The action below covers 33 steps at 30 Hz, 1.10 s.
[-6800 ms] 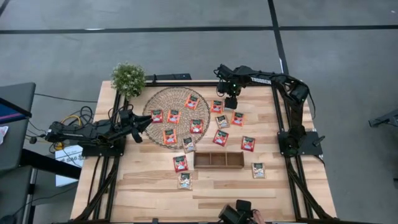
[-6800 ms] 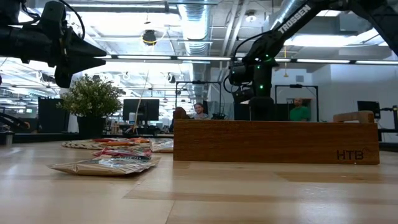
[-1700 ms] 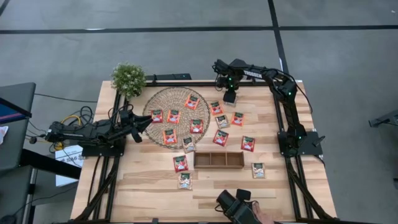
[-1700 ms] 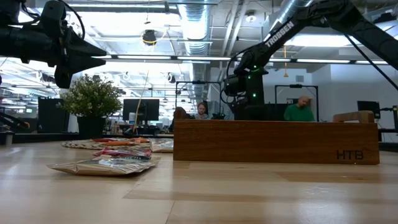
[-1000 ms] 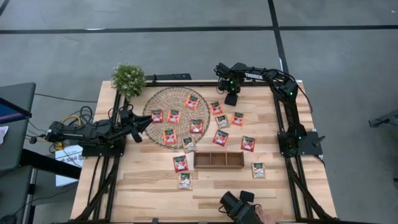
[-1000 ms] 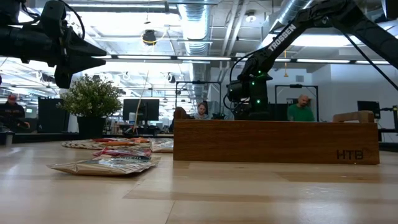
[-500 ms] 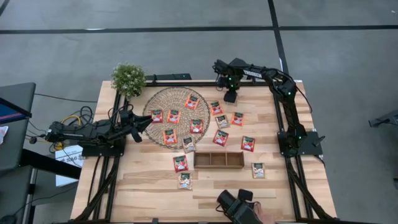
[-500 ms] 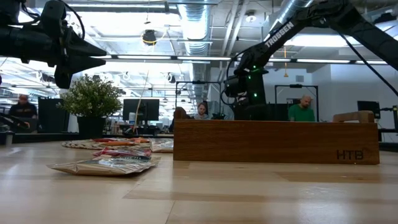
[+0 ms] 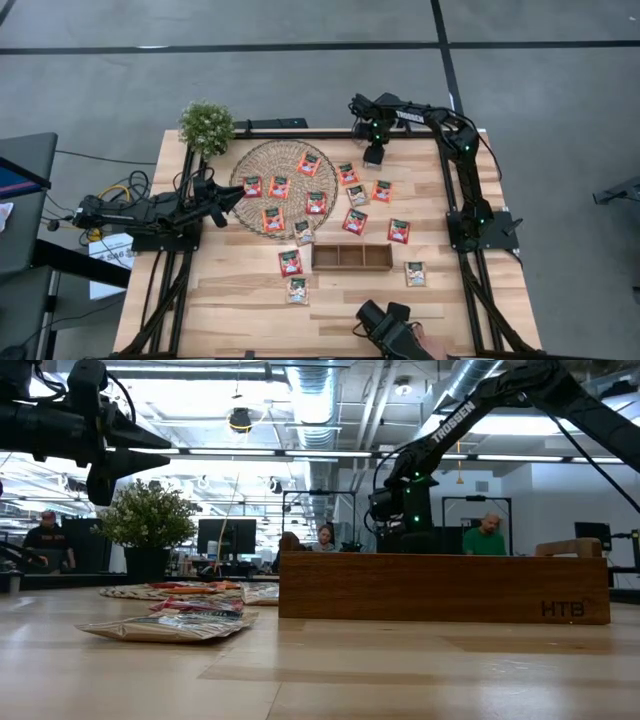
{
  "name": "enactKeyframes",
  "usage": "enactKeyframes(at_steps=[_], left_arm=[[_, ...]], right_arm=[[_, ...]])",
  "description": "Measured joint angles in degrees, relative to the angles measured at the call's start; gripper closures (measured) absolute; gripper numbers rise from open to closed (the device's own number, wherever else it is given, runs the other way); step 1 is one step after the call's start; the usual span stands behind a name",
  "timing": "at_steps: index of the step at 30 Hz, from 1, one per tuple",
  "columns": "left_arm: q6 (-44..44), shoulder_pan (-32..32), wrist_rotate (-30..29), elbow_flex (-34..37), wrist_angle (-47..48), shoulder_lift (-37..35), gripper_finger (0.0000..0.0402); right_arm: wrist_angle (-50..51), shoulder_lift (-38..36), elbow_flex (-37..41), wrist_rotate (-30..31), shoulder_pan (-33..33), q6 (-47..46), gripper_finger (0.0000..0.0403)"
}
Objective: Pick & Place Tea
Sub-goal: Put the brown tea bag into the right slot of the wooden organizer
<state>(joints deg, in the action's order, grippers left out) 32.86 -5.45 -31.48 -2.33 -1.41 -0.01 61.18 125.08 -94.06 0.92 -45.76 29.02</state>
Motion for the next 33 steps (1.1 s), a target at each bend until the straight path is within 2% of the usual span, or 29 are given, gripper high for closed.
enactKeyframes(at_steps=[7, 11, 15, 24, 26, 33], left_arm=[[0.00, 0.00, 0.00, 0.00, -0.01, 0.00, 0.0291], [0.00, 0.00, 0.00, 0.00, 0.00, 0.00, 0.0291], [0.00, 0.00, 0.00, 0.02, 0.00, 0.00, 0.0291], [0.00, 0.00, 0.00, 0.02, 0.00, 0.00, 0.0291], [0.00, 0.01, 0.00, 0.02, -0.01, 0.00, 0.0291], [0.00, 0.01, 0.00, 0.02, 0.00, 0.00, 0.0291]], right_arm=[[-3.71, -0.61, 4.16, -0.03, 0.36, 0.99, 0.0210], [-4.60, -0.64, 5.09, -0.10, 0.32, 0.98, 0.0222], [-4.50, -0.54, 5.16, 0.12, 0.31, 0.54, 0.0260], [-4.31, -0.39, 5.20, 0.53, 0.38, 0.43, 0.0385], [-4.03, -0.37, 5.18, 0.76, 0.38, 0.42, 0.0397], [-0.60, -0.77, 4.20, 2.24, 0.62, -1.03, 0.0399]])
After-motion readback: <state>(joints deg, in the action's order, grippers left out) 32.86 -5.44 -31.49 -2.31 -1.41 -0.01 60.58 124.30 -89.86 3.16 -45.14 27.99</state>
